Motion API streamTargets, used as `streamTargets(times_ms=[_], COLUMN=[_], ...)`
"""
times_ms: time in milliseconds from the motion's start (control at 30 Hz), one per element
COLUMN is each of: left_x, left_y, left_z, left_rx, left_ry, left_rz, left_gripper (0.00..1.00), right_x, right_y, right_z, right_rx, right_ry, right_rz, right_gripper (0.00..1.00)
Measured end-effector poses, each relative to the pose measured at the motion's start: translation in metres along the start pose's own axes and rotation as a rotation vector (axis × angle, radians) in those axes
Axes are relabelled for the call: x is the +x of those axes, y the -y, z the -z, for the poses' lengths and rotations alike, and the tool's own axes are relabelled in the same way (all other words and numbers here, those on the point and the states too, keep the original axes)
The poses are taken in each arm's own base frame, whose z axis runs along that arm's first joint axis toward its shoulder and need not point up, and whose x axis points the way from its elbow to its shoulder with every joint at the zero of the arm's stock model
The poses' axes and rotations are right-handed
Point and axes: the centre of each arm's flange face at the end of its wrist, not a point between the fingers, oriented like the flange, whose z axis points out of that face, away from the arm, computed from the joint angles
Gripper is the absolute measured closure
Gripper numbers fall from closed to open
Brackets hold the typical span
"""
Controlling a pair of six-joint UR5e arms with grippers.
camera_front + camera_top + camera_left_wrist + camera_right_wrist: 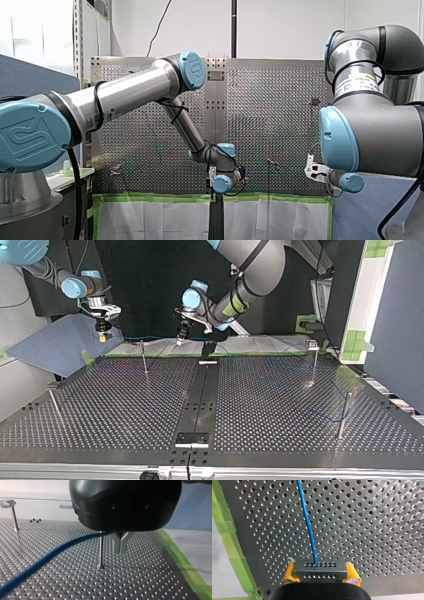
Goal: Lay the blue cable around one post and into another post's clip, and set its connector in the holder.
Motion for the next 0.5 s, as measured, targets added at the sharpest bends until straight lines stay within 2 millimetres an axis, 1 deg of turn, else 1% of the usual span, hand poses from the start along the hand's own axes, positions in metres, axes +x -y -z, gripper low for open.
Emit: streamTargets(times_ms=[333, 500], left_x=[-0.007, -0.011], left_y=[-0.017, -0.023], left_z=[-0.016, -0.023], left_rx=[-0.021, -0.022], left_ry=[0.011, 0.013], left_rz=[0.003, 0.004], left_gripper=[0.99, 0.99], right_x=[0.003, 0.005], right_y=[0.001, -0.001], right_z=[-0.004, -0.008], right_rx=[0.006, 0.004], right_ry=[-0.015, -0.028], right_rz=[0.001, 0.000], right_gripper=[1.00, 1.00])
